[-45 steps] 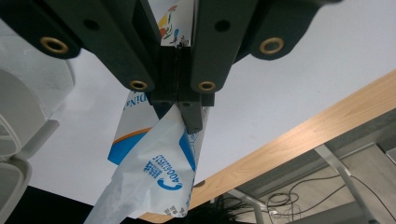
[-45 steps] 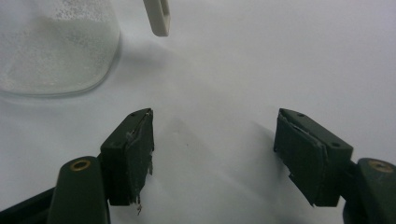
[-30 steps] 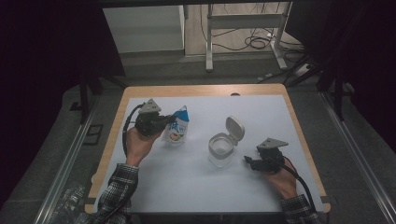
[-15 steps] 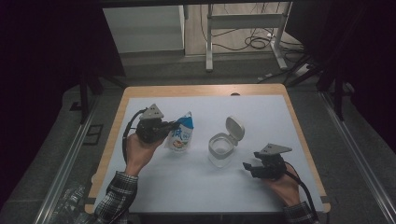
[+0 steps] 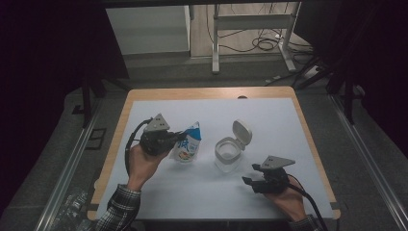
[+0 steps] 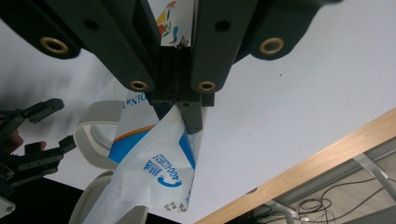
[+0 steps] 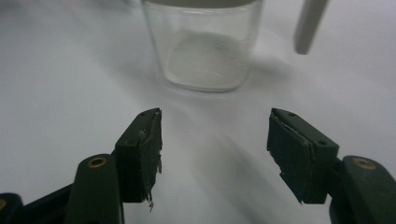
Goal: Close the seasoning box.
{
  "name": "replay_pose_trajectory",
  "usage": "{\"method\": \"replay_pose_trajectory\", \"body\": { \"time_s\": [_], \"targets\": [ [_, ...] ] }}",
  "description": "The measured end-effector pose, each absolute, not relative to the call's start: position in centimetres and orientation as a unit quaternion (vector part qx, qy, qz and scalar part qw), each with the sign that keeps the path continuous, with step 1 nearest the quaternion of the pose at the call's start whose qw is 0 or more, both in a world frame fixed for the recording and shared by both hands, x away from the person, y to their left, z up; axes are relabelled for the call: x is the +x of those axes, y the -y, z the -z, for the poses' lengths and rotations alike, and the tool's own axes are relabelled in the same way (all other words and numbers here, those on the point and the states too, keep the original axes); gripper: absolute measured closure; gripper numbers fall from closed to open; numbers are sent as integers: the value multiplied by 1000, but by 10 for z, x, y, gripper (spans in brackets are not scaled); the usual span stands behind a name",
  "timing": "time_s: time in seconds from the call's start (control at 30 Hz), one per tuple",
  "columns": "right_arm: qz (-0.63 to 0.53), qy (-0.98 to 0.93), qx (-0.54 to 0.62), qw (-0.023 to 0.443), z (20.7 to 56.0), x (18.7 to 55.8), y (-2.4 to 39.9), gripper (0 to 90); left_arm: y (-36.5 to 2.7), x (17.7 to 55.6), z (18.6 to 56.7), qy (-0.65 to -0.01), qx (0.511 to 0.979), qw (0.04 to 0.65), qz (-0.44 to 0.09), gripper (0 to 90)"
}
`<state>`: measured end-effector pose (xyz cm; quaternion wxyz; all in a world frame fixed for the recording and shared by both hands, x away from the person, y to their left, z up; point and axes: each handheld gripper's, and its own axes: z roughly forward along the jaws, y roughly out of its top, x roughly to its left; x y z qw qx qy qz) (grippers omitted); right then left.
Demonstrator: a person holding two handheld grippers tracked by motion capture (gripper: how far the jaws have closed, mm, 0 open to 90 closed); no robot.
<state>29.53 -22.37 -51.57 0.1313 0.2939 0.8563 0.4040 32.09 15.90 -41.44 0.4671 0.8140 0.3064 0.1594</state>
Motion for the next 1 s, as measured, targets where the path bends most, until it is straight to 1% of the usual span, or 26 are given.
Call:
{"method": "replay_pose_trajectory", "body": {
  "time_s": [0.1,0.23,0.33,0.6,0.67,0.8,1.0],
  "targets": [
    [-408,-858,287,122,516,292,220,358,-159,316,415,-306,814,468,-157,900],
    [-413,-861,282,90,517,288,214,393,-157,311,415,-301,817,466,-158,900],
    [-415,-864,275,74,518,285,208,396,-155,307,414,-296,818,466,-160,900],
    [-412,-871,253,82,519,275,184,382,-150,301,407,-290,817,472,-161,900],
    [-413,-873,248,74,520,273,178,385,-148,300,405,-288,818,471,-161,900],
    [-420,-873,236,73,521,270,165,389,-145,298,402,-289,817,474,-160,900],
    [-437,-868,218,90,517,268,149,435,-139,295,396,-285,818,475,-158,900]
  ]
}}
